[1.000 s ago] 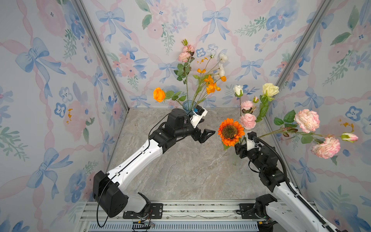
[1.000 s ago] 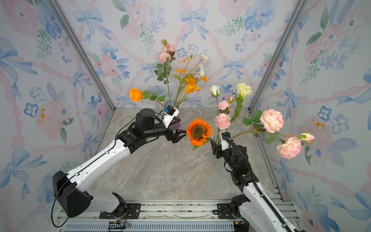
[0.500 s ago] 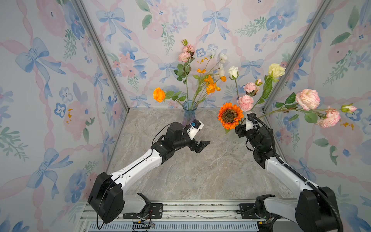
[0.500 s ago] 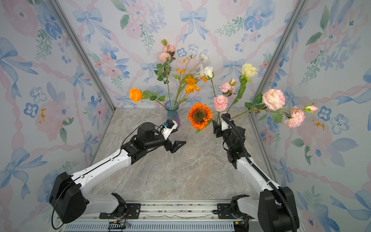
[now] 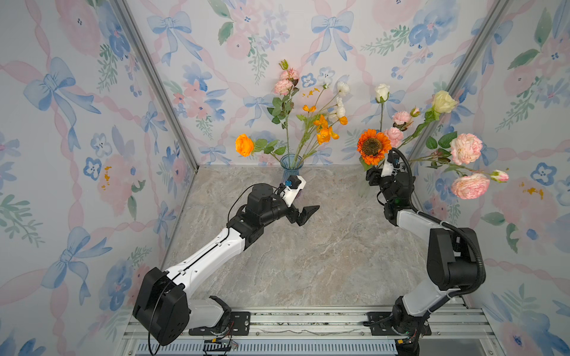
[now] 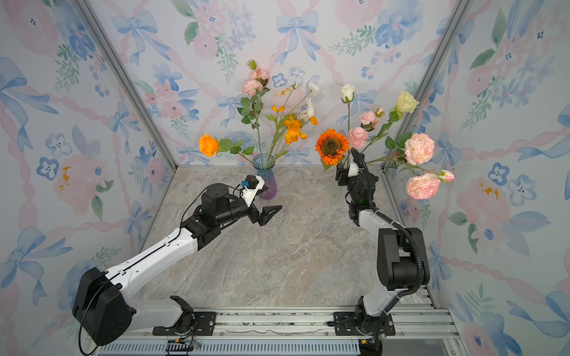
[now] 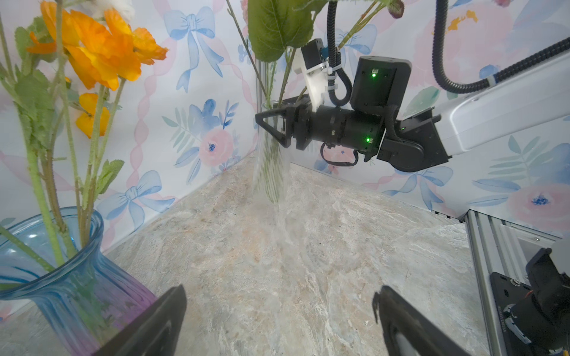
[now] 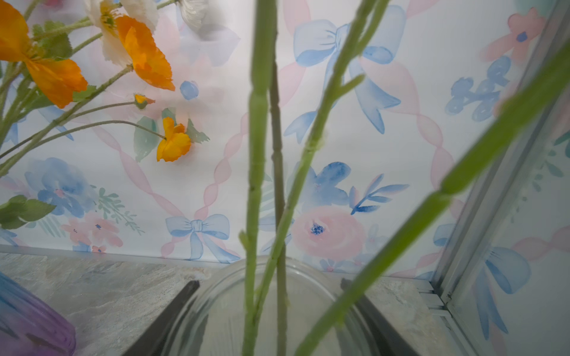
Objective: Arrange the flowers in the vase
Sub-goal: 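Carry the clear glass toward the blue-purple vase while the left gripper moves nearby, then set the clear glass down beside the blue-purple vase and open the right gripper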
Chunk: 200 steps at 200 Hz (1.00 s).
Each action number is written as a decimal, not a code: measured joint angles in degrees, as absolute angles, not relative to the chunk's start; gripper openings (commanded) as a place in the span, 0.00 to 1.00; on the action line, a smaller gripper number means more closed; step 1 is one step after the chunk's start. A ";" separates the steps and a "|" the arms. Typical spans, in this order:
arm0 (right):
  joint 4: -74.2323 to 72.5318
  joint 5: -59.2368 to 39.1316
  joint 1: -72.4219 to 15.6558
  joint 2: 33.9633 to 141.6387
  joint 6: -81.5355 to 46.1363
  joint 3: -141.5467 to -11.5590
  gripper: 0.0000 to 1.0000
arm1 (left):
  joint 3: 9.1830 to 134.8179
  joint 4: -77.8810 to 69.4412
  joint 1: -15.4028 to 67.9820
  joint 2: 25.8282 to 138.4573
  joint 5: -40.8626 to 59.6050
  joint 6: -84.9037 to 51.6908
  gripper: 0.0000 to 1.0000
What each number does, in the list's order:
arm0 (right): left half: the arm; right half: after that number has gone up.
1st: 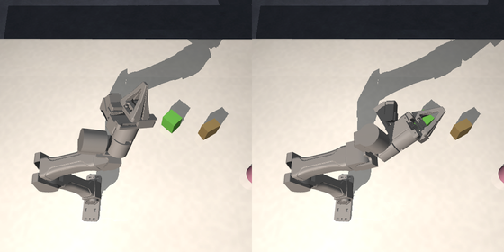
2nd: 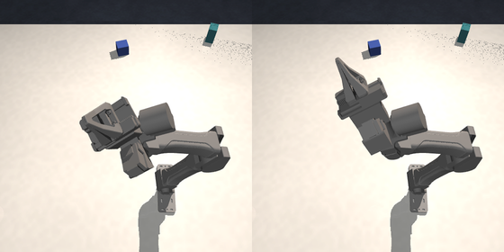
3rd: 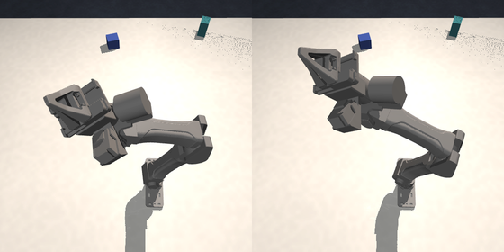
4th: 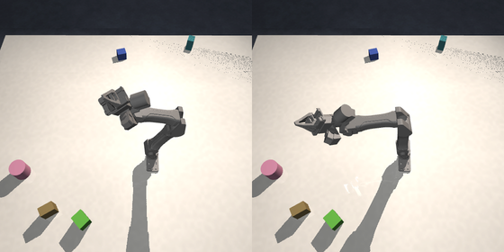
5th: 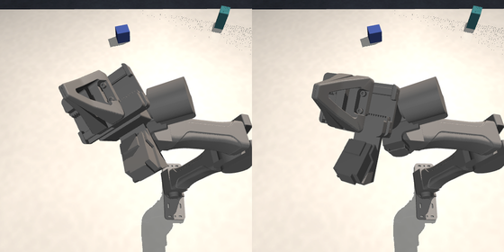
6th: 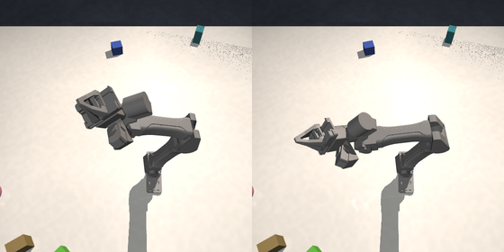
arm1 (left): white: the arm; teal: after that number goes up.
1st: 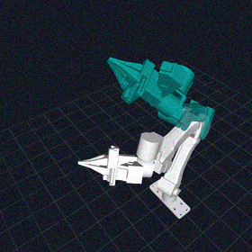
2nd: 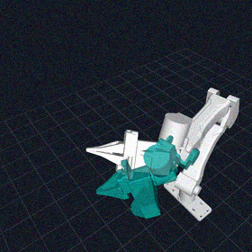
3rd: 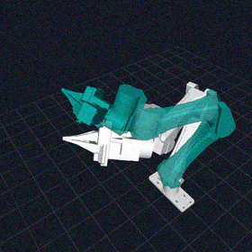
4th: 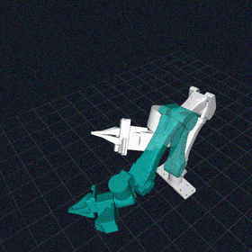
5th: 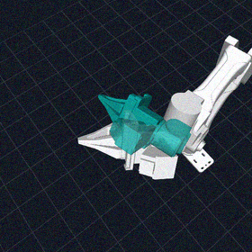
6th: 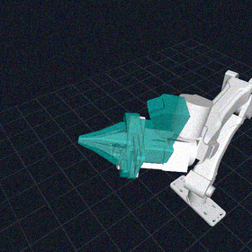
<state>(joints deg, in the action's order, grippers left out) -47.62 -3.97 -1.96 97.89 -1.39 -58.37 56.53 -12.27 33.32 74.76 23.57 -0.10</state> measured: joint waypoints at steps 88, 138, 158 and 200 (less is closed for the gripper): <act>-49.65 -4.29 -2.17 110.00 -2.63 -66.46 0.21 | 56.53 -12.84 30.26 75.26 25.93 -1.93 0.98; -49.01 -4.29 -4.51 111.87 -2.37 -69.49 0.22 | 56.53 -13.87 29.04 75.50 27.27 -3.25 0.98; -49.15 -4.29 -5.45 112.64 -2.26 -70.57 0.22 | 56.53 -13.87 29.04 75.64 27.55 -3.27 0.98; -48.69 -4.23 -6.98 115.44 -1.06 -71.57 0.24 | 56.53 -14.04 28.93 75.66 27.79 -3.27 0.98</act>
<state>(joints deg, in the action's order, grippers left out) -48.69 -4.23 -6.98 115.44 -1.06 -71.57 56.53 -14.04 28.93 75.66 27.79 -3.27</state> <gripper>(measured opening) 0.683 0.980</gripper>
